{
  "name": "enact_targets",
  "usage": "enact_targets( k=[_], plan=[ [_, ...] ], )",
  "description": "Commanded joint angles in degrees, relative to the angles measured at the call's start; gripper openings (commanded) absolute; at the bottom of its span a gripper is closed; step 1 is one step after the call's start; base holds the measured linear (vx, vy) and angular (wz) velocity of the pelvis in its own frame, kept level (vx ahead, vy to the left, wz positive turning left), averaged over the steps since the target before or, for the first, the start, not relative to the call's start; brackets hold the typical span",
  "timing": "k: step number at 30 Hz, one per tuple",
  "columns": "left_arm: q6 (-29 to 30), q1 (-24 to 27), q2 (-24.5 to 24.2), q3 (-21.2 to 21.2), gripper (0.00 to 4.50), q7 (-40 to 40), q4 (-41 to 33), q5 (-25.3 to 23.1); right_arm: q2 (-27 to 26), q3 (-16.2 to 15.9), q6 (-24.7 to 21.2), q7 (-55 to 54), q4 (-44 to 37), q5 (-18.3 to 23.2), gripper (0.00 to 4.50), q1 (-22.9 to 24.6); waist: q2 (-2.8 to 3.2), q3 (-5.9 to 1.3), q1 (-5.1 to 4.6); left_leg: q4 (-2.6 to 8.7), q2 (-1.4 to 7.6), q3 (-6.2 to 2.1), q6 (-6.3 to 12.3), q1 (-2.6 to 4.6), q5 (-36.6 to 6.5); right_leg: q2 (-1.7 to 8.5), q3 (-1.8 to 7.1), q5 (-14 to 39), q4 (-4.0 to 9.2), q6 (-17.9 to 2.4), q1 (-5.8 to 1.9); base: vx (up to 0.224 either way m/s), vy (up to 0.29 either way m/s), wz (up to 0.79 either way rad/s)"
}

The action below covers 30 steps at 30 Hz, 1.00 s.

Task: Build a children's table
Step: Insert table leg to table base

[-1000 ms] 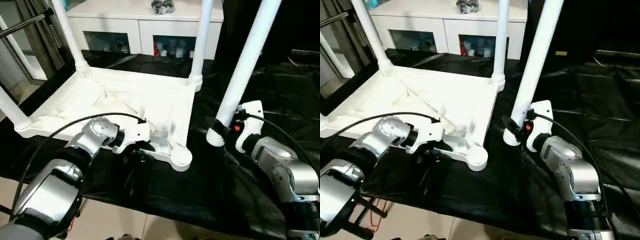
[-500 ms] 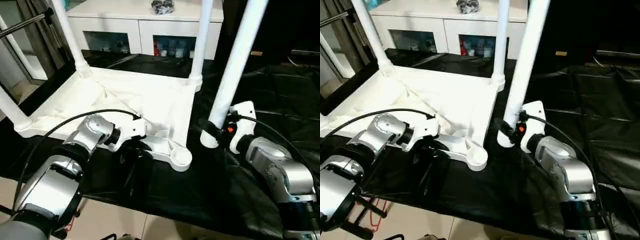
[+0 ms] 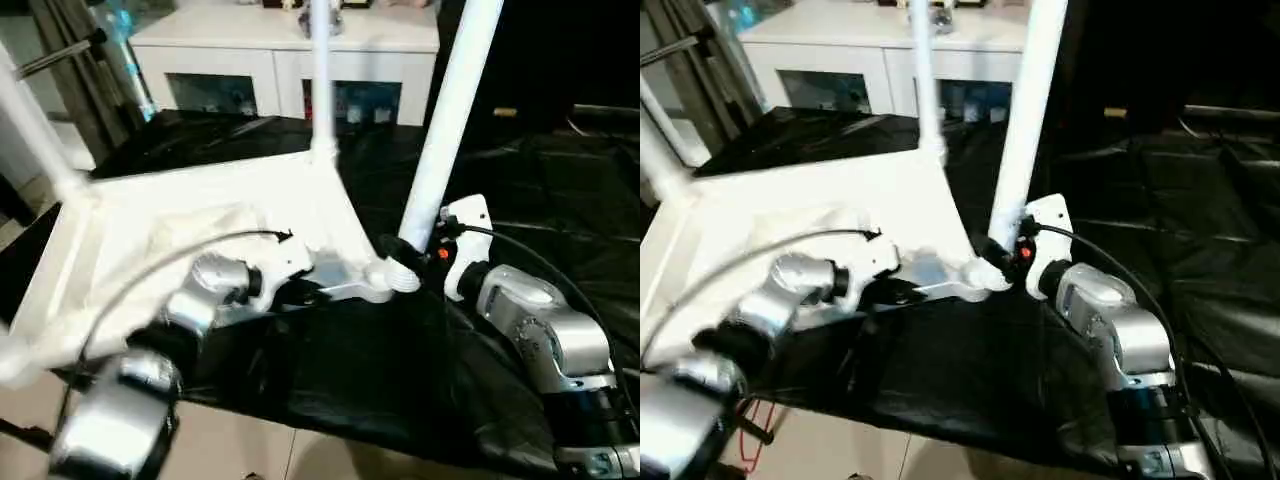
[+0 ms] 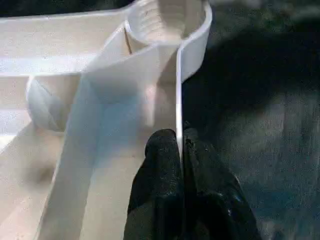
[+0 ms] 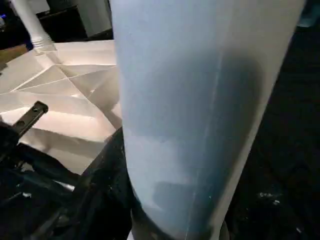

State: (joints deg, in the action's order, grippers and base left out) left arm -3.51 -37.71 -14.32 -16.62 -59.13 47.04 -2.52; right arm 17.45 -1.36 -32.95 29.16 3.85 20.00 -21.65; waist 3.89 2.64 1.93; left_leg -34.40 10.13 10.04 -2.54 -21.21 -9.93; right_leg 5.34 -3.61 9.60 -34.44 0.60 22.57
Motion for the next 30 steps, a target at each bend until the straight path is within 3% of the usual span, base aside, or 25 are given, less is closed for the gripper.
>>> enact_targets(
  k=[1,3,8,11,13,18,19,21,30],
  plan=[
    [2.55,3.24,1.72,-1.71,0.0,0.47,-2.29,0.22,-0.49,-0.83,1.03,0.62,0.61,-0.63,1.91,-1.38,-1.42,-3.39,0.27,4.38,2.32,-0.89,0.66,0.74,-18.04,3.11,2.06,25.88,5.28,-10.28,-1.96,0.0,0.0,0.0],
    [3.65,4.16,2.14,-2.54,0.0,1.39,-3.24,-0.37,-0.88,-0.99,1.24,0.6,1.1,-0.79,1.91,-1.81,-1.12,-3.4,0.36,4.43,2.29,-0.81,0.54,0.88,-18.4,2.95,2.14,25.27,5.4,-10.18,-1.74,0.0,0.0,0.0],
    [4.49,3.83,2.46,-2.0,0.0,3.08,-2.41,-0.72,-1.07,-1.72,2.08,0.98,1.85,-1.42,1.91,-2.74,-0.86,-3.57,0.55,4.71,2.22,-0.9,0.38,0.64,-18.03,2.83,2.15,21.18,5.1,-10.39,-2.0,0.0,0.0,0.0],
    [5.54,3.83,1.62,-2.24,0.0,3.45,-2.83,-2.43,-1.35,-2.01,2.88,1.27,3.12,-1.91,1.91,-3.52,-1.04,-3.49,0.49,4.77,2.15,-0.9,0.37,0.64,-18.78,2.89,2.13,22.39,5.26,-10.22,-1.98,0.0,0.0,0.0],
    [6.42,4.02,1.28,-2.37,0.0,3.5,-3.35,-2.93,-1.38,-2.22,3.28,1.38,3.56,-2.27,1.91,-3.74,-0.84,-3.37,0.43,4.85,2.18,-0.97,0.04,0.77,-19.8,2.95,2.13,24.26,5.46,-9.74,-1.82,0.0,0.0,0.0],
    [8.15,4.56,0.32,-2.31,0.0,3.06,-4.3,-2.75,-1.55,-2.74,3.8,1.64,4.73,-2.83,1.91,-4.49,-1.04,-3.33,0.0,4.91,2.12,-1.01,0.09,0.64,-20.37,2.95,2.1,25.14,5.59,-9.38,-1.77,0.0,0.0,0.0],
    [8.4,4.66,0.2,-2.31,0.0,2.5,-4.29,-2.49,-1.44,-2.91,3.72,1.89,5.18,-2.87,1.91,-4.65,-1.47,-3.3,-0.04,4.92,2.12,-0.99,0.19,0.62,-20.49,2.98,2.09,25.68,5.68,-9.25,-1.76,0.0,0.0,0.0],
    [8.76,4.84,0.16,-2.12,0.0,2.03,-4.42,-2.22,-1.23,-3.29,3.46,2.4,6.01,-3.22,1.91,-4.93,-1.19,-3.25,-0.12,4.95,2.12,-1.08,0.04,0.6,-20.85,3.03,2.06,27.07,5.78,-8.79,-1.65,0.0,0.0,0.0],
    [8.92,6.35,-0.59,-1.5,0.0,-1.26,-7.7,-0.4,-2.1,-4.23,4.22,3.31,11.31,-4.67,1.91,-6.26,-1.43,-3.51,-0.28,4.94,2.19,-0.9,0.75,0.31,-18.05,3.03,2.25,23.28,5.43,-9.95,-1.84,0.0,0.0,0.0]
  ],
)
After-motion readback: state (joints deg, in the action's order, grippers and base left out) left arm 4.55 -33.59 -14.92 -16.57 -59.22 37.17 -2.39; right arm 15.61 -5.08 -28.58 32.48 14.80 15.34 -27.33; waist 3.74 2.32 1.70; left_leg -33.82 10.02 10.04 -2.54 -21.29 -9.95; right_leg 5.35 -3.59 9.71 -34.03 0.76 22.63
